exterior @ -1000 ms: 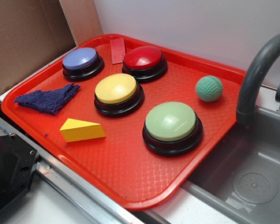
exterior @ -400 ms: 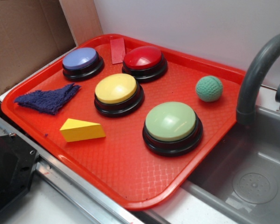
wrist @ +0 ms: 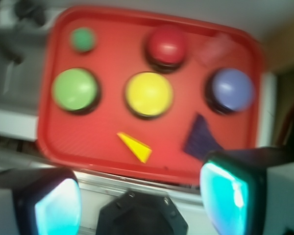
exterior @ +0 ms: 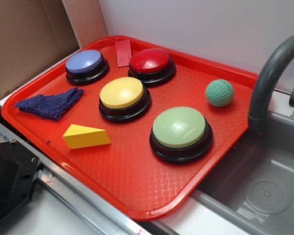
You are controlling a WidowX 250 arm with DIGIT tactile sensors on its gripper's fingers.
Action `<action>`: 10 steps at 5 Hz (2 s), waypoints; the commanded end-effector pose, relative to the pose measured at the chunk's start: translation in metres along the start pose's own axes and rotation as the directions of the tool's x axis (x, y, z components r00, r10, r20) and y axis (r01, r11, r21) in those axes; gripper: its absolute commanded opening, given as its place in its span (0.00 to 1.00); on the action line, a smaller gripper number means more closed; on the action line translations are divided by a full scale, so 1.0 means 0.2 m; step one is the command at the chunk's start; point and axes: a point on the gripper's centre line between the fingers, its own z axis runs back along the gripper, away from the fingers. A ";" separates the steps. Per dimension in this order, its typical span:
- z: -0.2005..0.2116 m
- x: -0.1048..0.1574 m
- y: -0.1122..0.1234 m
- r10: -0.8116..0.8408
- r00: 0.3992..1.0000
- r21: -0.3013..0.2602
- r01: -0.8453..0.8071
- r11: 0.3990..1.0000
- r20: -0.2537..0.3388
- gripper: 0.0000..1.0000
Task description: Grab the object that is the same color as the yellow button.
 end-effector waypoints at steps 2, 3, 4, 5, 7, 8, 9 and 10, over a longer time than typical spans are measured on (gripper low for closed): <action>-0.53 -0.18 -0.01 -0.577 0.793 -0.174 0.551 0.816 -0.197 1.00; -0.70 -0.24 -0.04 -0.613 0.736 -0.180 0.588 0.789 -0.286 1.00; -0.89 -0.28 -0.08 -0.565 0.774 -0.194 0.531 0.825 -0.287 1.00; -0.97 -0.27 -0.11 -0.554 0.771 -0.185 0.523 0.832 -0.314 1.00; -0.77 -0.20 0.02 -0.457 0.863 -0.119 0.442 0.889 -0.216 1.00; -0.70 -0.18 0.08 -0.417 0.891 -0.094 0.406 0.909 -0.178 1.00; -0.80 -0.19 0.12 -0.409 0.884 -0.120 0.391 0.913 -0.225 1.00; -0.92 -0.23 0.16 -0.399 0.867 -0.111 0.384 0.917 -0.299 1.00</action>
